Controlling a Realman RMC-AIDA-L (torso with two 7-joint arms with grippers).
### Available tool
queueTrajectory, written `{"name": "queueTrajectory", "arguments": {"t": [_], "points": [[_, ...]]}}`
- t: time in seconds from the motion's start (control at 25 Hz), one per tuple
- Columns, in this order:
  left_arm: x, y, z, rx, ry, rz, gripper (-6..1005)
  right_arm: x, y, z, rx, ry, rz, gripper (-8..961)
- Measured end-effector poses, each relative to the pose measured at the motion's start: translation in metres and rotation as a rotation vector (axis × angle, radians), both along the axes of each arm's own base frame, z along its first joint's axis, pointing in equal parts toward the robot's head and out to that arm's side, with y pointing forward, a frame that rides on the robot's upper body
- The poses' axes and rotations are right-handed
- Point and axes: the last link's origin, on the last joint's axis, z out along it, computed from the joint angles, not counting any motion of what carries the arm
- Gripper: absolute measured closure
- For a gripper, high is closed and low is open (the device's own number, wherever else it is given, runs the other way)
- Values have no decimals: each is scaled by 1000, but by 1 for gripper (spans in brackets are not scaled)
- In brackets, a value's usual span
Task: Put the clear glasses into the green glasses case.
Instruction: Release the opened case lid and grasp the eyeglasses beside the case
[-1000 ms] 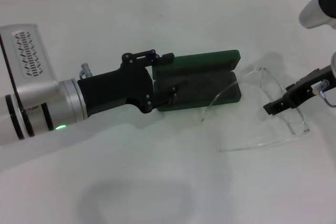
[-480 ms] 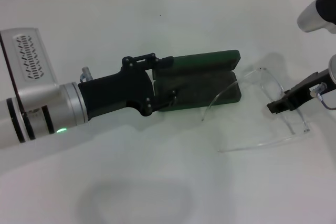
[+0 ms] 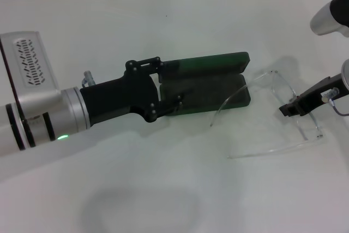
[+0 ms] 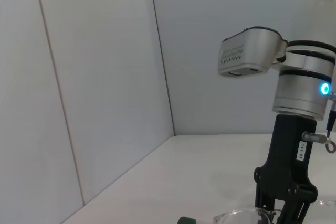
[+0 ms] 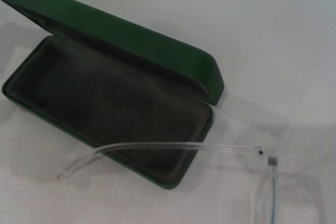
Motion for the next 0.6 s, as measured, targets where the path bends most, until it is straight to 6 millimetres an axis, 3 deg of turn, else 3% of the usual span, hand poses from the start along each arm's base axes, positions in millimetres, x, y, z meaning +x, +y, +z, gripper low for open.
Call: {"name": "queueTrajectory", "arguments": {"t": [0.36,0.6], "points": [[-1,-1,0,0,0,2,412,2,0,-4,-4,4,0,728],[0,0,0,-1,-1,-1,413,1,0,-3,-13,-7,11,735]]}}
